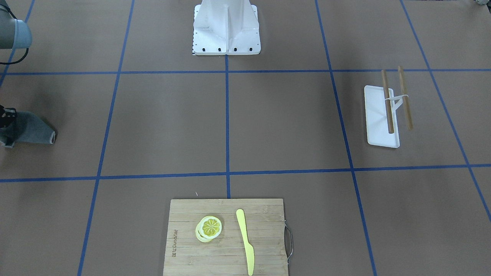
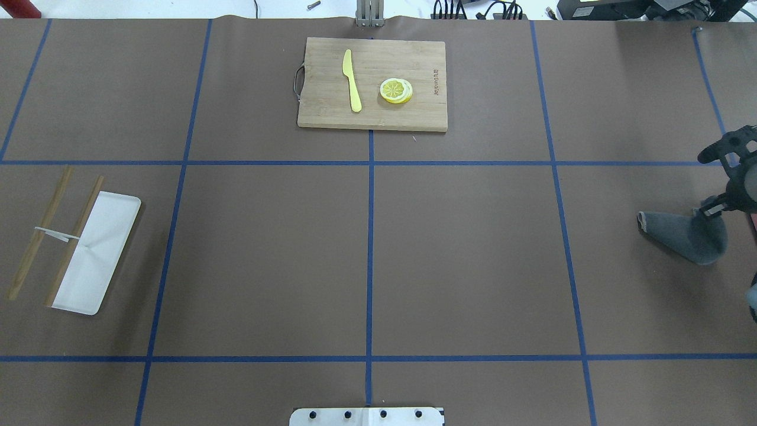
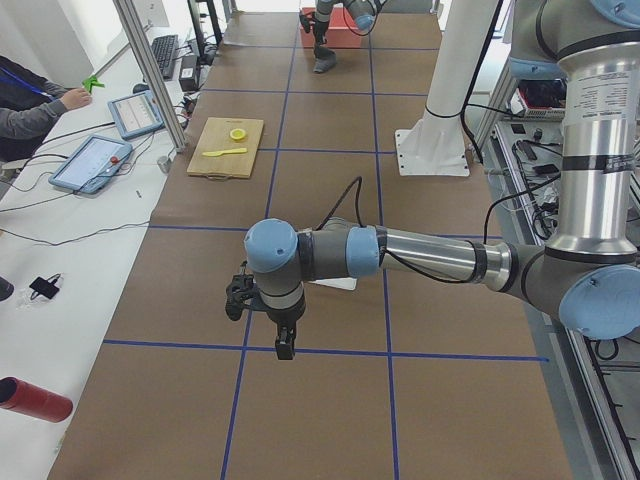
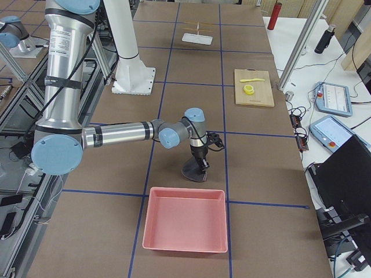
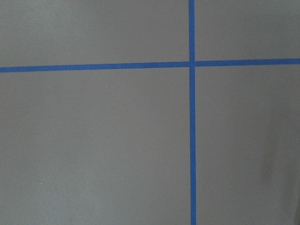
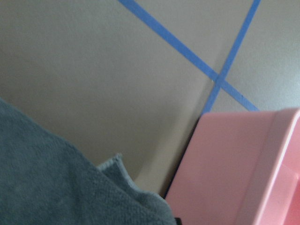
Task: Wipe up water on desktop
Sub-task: 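Wipe the table again with the towel in the right gripper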
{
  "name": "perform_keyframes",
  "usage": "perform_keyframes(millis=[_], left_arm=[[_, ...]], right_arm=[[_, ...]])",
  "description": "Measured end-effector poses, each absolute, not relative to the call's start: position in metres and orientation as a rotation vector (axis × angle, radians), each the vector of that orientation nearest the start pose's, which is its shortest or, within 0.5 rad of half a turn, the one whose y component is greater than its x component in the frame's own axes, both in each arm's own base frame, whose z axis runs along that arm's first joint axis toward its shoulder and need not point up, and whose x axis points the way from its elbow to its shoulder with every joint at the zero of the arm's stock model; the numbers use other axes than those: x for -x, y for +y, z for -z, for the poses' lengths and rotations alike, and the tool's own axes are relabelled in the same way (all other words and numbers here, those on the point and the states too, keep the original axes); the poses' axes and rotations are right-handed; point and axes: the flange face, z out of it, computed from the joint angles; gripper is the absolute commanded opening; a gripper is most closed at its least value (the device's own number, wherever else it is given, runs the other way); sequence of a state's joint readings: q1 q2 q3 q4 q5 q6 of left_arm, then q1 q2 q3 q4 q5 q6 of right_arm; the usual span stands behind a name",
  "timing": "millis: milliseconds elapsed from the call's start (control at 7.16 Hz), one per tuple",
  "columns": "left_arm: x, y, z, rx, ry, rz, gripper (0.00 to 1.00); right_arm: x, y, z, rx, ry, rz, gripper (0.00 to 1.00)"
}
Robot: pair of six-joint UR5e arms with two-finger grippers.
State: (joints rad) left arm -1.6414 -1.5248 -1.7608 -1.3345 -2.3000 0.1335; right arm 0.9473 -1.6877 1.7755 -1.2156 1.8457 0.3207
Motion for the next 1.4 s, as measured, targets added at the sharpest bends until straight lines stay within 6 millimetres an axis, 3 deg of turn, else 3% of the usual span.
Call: perform_keyframes(millis=[279, 559, 699, 978, 1118, 1258, 1397], left_arm=[[0.099, -0.455, -0.615, 0.015, 0.734, -0.026, 0.99], [0.099, -0.455, -0.616, 0.018, 0.734, -0.023, 0.99], [0.099, -0.455, -0.615, 0.02, 0.734, -0.02, 0.99], [0.099, -0.451, -0.618, 0.027, 0.735, -0.015, 0.99], [0.099, -0.448, -0.619, 0.029, 0.736, -0.015, 0.99], [0.099, -0.447, -0.62, 0.031, 0.736, -0.014, 0.99], [0.099, -0.447, -0.621, 0.032, 0.736, -0.015, 0.99]], right_arm=[[0.276, -0.437, -0.524, -0.272, -0.592, 0.28, 0.0], [0.366, -0.411, -0.452, -0.273, -0.705, 0.205, 0.0], [0.391, -0.399, -0.422, -0.273, -0.748, 0.177, 0.0], [0.39, -0.381, -0.381, -0.246, -0.748, 0.158, 0.0], [0.38, -0.375, -0.384, -0.226, -0.712, 0.159, 0.0], [0.364, -0.37, -0.407, -0.21, -0.659, 0.176, 0.0], [0.334, -0.37, -0.441, -0.206, -0.588, 0.22, 0.0]])
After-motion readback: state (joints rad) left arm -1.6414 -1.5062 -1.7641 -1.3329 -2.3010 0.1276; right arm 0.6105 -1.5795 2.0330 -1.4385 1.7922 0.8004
